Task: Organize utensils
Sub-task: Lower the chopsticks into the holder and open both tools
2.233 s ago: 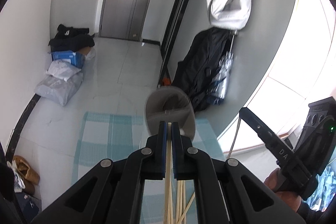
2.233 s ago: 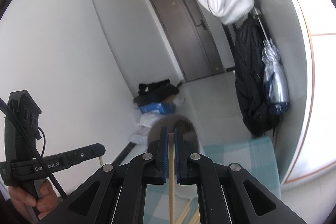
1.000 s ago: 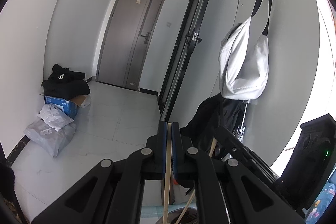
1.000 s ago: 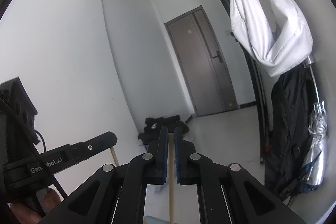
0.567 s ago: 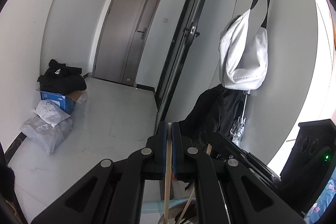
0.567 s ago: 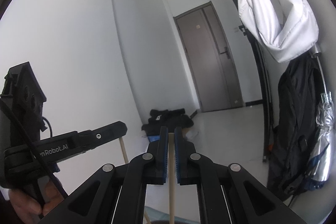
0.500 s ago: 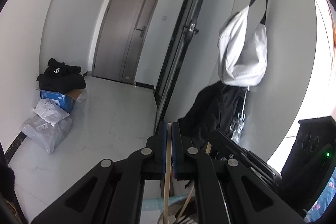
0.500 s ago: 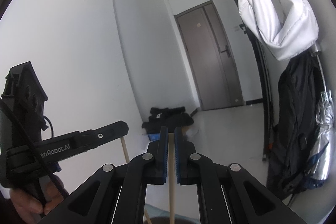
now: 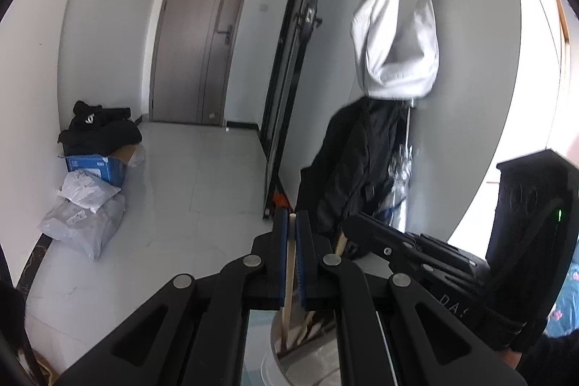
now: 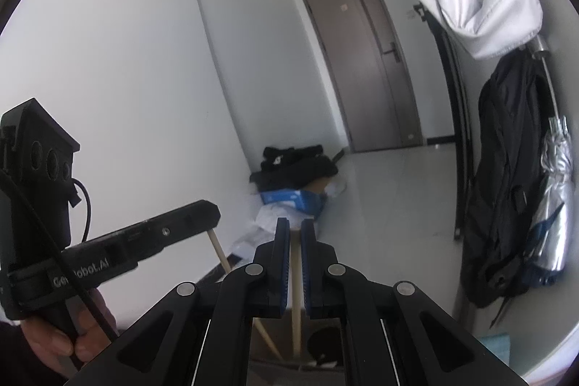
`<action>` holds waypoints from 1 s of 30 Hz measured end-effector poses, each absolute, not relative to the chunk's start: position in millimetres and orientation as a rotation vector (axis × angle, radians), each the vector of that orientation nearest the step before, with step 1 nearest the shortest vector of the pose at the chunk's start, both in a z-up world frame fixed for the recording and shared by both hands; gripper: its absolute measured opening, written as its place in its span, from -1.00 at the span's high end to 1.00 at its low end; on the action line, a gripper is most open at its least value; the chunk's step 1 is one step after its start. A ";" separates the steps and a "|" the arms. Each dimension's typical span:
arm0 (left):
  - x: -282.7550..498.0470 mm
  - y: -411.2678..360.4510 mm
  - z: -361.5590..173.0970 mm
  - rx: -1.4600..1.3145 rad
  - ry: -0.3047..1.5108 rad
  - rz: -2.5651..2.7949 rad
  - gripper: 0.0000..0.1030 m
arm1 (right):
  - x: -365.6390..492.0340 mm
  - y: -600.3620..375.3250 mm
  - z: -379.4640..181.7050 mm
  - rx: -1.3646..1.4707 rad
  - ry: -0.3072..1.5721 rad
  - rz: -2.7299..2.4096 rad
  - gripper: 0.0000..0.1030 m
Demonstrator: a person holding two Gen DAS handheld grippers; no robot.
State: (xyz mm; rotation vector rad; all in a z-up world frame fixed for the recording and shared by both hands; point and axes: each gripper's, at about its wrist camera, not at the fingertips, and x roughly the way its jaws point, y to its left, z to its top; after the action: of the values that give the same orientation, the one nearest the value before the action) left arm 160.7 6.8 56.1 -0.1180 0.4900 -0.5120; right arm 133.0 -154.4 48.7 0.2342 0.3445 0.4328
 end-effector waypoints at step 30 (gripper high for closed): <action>91.8 40.5 59.9 -0.257 0.595 -0.257 -0.69 | 42.9 -194.8 49.8 0.373 0.487 0.381 0.06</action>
State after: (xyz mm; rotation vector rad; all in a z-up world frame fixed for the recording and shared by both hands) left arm 91.8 40.5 59.9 -0.2565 0.5954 -0.2566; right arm 42.9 -194.8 49.8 0.3729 0.4874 0.3806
